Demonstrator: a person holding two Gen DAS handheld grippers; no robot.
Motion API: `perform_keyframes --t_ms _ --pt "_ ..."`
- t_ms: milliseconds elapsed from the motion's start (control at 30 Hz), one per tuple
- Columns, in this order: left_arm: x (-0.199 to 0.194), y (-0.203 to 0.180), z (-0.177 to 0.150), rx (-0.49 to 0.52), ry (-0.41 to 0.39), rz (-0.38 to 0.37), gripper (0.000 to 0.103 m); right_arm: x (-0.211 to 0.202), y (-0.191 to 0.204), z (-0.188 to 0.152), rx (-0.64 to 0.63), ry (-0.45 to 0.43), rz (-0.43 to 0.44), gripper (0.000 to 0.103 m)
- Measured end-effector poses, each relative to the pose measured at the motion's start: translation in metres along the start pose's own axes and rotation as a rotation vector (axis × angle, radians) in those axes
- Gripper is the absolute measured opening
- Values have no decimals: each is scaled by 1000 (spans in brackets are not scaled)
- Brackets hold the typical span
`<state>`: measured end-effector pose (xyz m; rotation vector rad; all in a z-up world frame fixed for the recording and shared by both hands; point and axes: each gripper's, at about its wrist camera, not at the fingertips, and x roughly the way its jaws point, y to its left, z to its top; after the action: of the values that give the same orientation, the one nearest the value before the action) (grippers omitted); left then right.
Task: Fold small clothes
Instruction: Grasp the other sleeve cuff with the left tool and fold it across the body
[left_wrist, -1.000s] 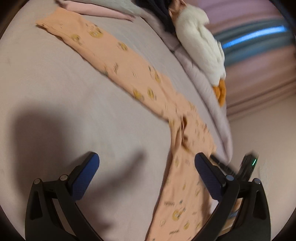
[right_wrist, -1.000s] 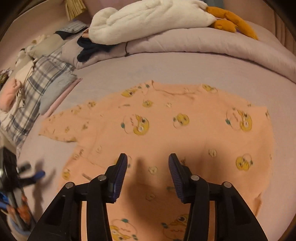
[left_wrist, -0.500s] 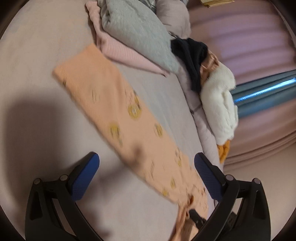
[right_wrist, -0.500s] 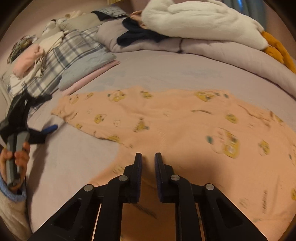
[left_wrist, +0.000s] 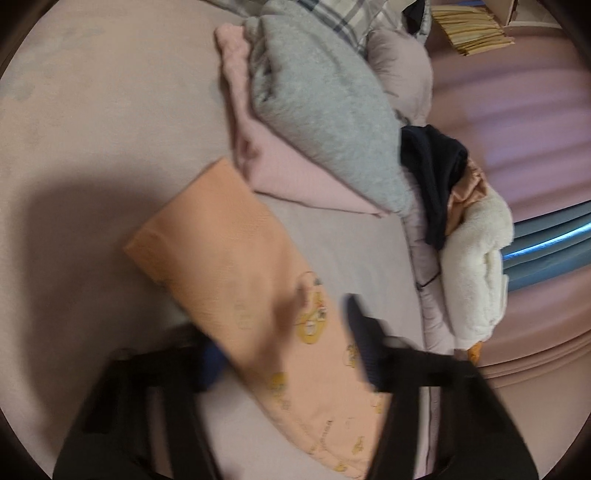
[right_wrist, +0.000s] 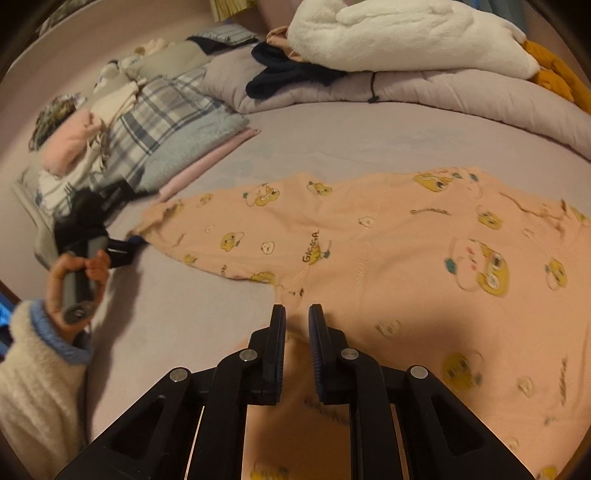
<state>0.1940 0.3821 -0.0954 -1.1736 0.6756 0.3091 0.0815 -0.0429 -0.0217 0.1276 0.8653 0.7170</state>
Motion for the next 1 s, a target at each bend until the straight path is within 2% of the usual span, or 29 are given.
perform_keyframes --t_ms 33,67,100,233,300,400,500,733,900,1000 --pt "1 5 2 -4 16 6 25 -3 -1 -1 4 -7 6 16" --pt "2 7 4 -11 24 2 17 -9 -2 -2 10 -17 12 16" --pt "4 11 7 -21 37 -4 4 -17 -5 -4 21 -27 17 16" --pt "0 19 9 -43 59 -29 2 -32 -14 -11 62 -33 26 16" --pt "-7 4 6 27 44 3 2 -43 -20 -16 78 -47 16 16" --pt "-18 -28 -4 144 14 3 2 -56 -30 -20 106 -67 6 16" --pt "-30 -74 -26 305 -22 28 2 -70 -37 -25 129 -95 -2 16" --pt "-33 -170 -104 601 -11 13 2 -93 -54 -36 183 -148 6 16" --pt "-21 -224 -192 811 61 -45 2 -111 -73 -50 240 -193 -2 16" --pt "-11 -242 -246 918 121 -75 2 -121 -88 -59 275 -208 -18 16"
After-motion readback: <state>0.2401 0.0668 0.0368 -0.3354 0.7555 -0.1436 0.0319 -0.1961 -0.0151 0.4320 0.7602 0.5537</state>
